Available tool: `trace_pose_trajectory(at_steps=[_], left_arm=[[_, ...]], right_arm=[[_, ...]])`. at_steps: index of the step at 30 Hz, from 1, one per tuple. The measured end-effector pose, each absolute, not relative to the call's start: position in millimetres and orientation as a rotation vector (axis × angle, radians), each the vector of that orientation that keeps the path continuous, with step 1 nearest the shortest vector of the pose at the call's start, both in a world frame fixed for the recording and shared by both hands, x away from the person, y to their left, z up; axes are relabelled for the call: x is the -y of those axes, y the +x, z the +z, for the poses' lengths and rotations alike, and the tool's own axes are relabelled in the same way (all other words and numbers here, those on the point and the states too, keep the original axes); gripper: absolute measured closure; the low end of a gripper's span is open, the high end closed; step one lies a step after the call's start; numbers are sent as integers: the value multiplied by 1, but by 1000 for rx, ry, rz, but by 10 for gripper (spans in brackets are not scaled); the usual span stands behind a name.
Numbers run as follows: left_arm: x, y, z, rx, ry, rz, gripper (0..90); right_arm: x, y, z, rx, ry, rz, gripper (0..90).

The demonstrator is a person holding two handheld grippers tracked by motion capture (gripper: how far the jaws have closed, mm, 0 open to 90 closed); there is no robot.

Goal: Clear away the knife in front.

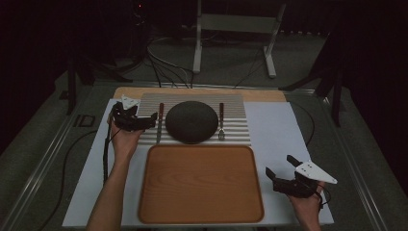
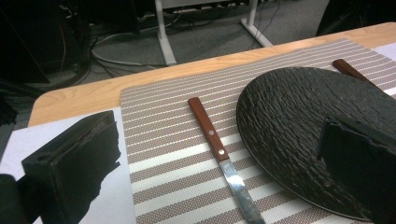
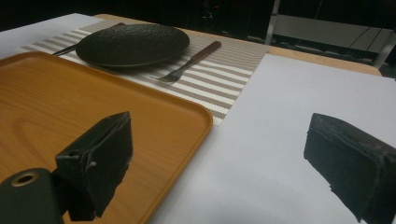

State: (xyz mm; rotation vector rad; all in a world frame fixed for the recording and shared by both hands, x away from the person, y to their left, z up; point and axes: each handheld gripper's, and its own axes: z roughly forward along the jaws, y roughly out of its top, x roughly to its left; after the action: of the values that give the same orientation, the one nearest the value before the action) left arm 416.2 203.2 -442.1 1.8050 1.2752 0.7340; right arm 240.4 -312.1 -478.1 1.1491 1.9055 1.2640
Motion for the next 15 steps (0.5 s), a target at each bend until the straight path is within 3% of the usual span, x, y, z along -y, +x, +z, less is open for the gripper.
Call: trace_pose_trajectory(at_steps=[15], left_arm=[[-196, 432, -454, -1315, 1841, 707, 1]], right_arm=[[313, 241, -478, -1906, 1151, 1264, 80]])
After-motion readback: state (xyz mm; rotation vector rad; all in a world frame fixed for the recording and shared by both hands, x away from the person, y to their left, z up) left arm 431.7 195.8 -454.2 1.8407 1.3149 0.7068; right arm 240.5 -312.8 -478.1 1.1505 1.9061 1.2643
